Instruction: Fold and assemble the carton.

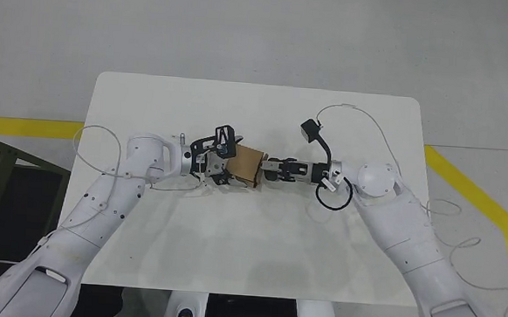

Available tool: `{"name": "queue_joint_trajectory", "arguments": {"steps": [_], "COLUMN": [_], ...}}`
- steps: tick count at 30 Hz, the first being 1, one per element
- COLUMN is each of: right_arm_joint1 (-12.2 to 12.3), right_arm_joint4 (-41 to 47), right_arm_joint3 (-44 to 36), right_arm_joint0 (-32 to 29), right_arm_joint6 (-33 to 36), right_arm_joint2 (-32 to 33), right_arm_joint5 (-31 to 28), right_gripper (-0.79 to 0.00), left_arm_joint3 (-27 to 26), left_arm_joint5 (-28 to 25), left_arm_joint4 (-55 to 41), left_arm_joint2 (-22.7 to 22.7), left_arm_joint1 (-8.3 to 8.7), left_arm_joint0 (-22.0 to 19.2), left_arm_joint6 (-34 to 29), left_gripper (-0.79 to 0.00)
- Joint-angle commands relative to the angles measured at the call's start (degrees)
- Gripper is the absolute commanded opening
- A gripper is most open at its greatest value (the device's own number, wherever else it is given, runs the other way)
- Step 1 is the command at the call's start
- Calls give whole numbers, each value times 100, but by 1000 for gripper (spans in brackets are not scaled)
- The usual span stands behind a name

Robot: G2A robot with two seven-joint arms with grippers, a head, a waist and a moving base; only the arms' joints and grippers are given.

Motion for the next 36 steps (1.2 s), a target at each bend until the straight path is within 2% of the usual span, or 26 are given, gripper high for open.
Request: {"name": "queue_joint_trajectory", "arguments": {"steps": [1, 6, 14, 22, 36], "right_arm_joint1": [-17, -60, -66, -8, 30], "right_arm_joint4": [40, 85, -250, -709, -1138], "right_arm_joint3": [63, 189, 267, 34, -313], "right_arm_joint0": [20, 64, 162, 170, 141], "right_arm_joint6": [-11, -36, -53, -43, -73], "right_arm_joint2": [-21, -93, -134, -67, -54], "right_arm_joint5": [-34, -95, 49, 335, 721], "right_gripper": [-548, -576, -576, -579, -631], "left_arm_joint3": [-1, 1, 0, -4, -22], "left_arm_joint5": [-1, 5, -11, -12, -17], "left_arm_joint4": [2, -3, 9, 20, 10], "left_arm_joint2": [-2, -11, -17, -25, -53], "left_arm_joint1": [-2, -6, -11, -16, -20], "left_arm_joint0": [-2, 0, 2, 10, 27], "left_arm_joint6": [0, -4, -8, -6, -14], "left_gripper": [0, 0, 0, 0, 0]}}
